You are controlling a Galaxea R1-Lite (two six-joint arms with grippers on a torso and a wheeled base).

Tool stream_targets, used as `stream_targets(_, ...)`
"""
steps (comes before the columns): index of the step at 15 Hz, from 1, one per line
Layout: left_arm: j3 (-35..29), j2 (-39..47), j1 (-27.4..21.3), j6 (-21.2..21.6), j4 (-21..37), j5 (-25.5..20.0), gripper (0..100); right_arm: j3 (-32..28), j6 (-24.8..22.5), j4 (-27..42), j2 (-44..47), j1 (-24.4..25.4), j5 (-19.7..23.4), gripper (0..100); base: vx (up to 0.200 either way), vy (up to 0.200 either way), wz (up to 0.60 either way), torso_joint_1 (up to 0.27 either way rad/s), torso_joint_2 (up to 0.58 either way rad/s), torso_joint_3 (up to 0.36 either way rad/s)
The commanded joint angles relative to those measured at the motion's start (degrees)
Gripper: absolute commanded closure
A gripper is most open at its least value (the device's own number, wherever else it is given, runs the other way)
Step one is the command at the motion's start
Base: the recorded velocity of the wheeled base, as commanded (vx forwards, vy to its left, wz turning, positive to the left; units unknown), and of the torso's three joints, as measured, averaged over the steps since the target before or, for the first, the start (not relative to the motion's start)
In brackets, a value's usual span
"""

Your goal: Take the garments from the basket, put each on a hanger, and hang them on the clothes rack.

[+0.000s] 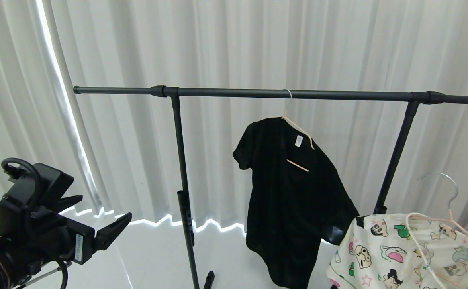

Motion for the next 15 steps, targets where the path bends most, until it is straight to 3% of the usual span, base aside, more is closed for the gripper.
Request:
stream_targets(1, 0.01, 1.63, -0.02, -0.01, -0.03, 0.18, 0, 0.01, -0.01, 0.01, 0.16, -3.37, 0.02, 100, 0.0, 0.0, 0.0, 0.0, 0.0, 0.0)
stream_targets(4, -0.25, 2.33, -0.02, 0.08, -0.03, 1.32, 0, -1.13, 0.08, -0.34, 0.51, -4.16, 0.55, 100, 0.0, 0.0, 0.0, 0.0, 0.0, 0.0)
stream_targets(7, -0.34, 2.07, -0.02, -0.01, -0.3, 1.59, 0, -6.49, 0.08, -0.34, 3.32, -3.72, 1.78, 100, 0.0, 0.0, 0.0, 0.0, 0.0, 0.0)
stream_targets(9, -0.43, 2.24, -0.1, -0.01, -1.79, 1.59, 0, -16.34, 1.05, -0.08, 8.77, -1.7, 2.13, 100, 0.0, 0.0, 0.0, 0.0, 0.0, 0.0)
stream_targets(11, -0.69, 2.24, -0.19, -0.01, -1.88, 1.59, 0, -23.98, 5.53, 0.63, 12.82, 1.9, 1.78, 100, 0.0, 0.0, 0.0, 0.0, 0.0, 0.0)
stream_targets(13, -0.69, 2.07, -0.19, -0.01, -1.88, 1.59, 0, -31.63, 10.37, 5.81, 15.28, 5.59, 1.51, 100, 0.0, 0.0, 0.0, 0.0, 0.0, 0.0)
stream_targets(15, -0.78, 1.98, -0.19, -0.01, -1.88, 1.59, 0, -36.38, 11.86, 10.91, 16.86, 7.35, -0.95, 100, 0.0, 0.0, 0.0, 0.0, 0.0, 0.0)
